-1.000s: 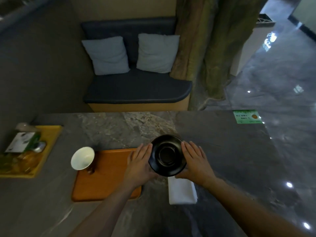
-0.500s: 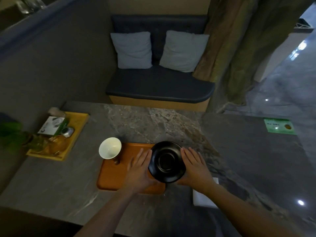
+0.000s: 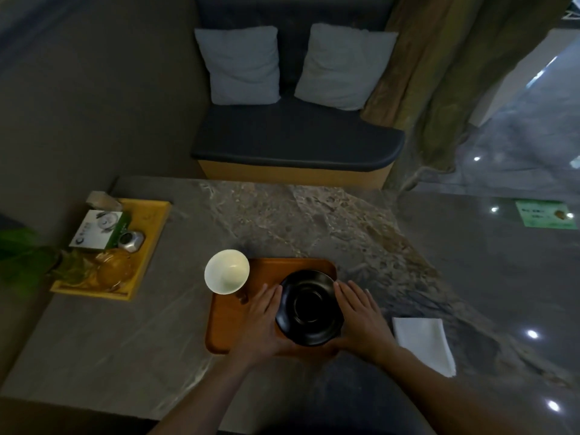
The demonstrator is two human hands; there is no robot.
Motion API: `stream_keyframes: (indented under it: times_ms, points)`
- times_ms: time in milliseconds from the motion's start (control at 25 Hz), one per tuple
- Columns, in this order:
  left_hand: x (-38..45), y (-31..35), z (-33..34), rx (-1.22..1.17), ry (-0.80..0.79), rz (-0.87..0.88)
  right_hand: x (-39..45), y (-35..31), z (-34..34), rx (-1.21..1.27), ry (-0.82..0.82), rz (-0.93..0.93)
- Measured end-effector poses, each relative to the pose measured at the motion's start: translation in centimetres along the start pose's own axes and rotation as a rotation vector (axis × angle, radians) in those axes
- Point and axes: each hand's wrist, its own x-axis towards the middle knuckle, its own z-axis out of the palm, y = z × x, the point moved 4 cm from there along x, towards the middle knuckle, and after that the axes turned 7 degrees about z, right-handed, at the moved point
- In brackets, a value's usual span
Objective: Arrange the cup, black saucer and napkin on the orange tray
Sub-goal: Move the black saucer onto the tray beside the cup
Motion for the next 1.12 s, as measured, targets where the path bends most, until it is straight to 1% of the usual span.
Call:
stream_keyframes:
  times_ms: [280, 800, 1120]
  points:
    - [-0.2, -2.0, 0.9, -0.075, -0.100, 0.005, 0.2, -0.9, 2.5, 0.002, -0.037, 0.039]
    - [1.1, -2.2, 0.8, -0.079, -0.061, 0.015, 1.3, -0.6, 2.4, 0.005, -0.017, 0.064]
    - [1.8, -2.3, 1.0, -0.103, -0.103, 0.007, 1.7, 0.0, 2.9, 0.019, -0.029, 0.084]
